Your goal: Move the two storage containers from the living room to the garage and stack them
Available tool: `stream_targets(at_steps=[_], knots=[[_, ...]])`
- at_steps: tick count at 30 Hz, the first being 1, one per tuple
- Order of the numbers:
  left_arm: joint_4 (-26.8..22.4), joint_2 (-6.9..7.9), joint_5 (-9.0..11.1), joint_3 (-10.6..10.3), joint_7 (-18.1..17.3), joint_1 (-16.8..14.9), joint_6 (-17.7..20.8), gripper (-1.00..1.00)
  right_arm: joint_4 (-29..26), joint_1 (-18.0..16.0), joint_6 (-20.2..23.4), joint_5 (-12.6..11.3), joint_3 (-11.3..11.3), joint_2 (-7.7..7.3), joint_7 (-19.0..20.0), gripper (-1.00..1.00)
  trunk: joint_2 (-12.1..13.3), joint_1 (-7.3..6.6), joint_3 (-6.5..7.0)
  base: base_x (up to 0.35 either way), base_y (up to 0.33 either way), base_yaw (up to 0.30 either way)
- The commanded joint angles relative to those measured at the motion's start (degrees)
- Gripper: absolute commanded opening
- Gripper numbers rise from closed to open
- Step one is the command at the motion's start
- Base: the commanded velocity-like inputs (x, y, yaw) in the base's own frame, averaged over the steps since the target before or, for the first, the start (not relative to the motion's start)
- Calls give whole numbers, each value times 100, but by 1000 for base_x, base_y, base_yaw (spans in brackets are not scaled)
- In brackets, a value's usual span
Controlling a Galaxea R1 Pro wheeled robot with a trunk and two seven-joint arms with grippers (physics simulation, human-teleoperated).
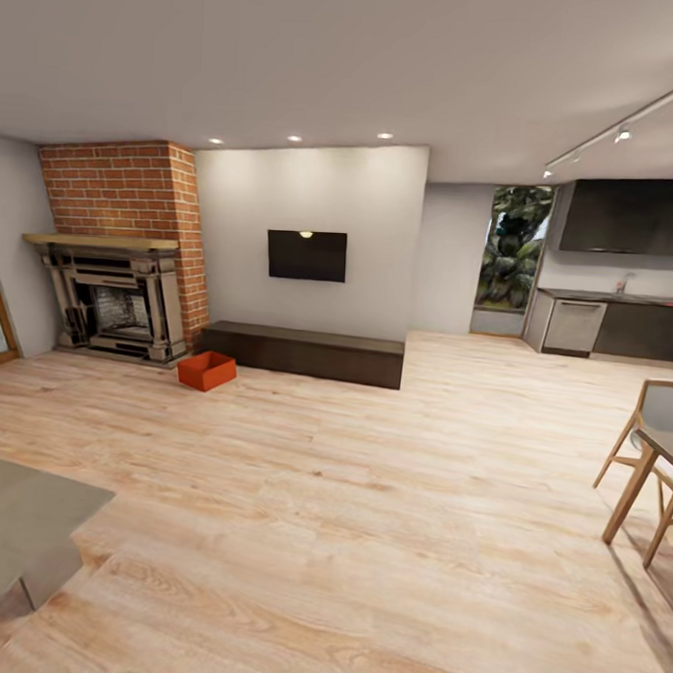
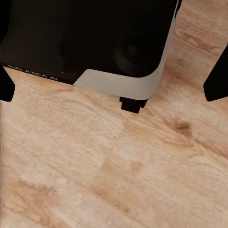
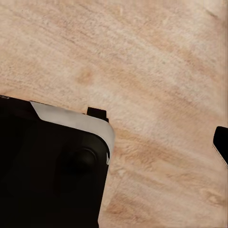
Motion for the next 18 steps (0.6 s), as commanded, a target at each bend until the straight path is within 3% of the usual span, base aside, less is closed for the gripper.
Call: stream_targets(at_steps=[1,18], knots=[[-2,3,47,-49,15,-4,12,100,18,-8,-23,58,20,1,-36,100,-5,4,-8,323,0,0],[-2,-1,39,-49,14,-4,11,100,18,-8,-14,58,27,1,-36,100,-5,4,-8,324,0,0]])
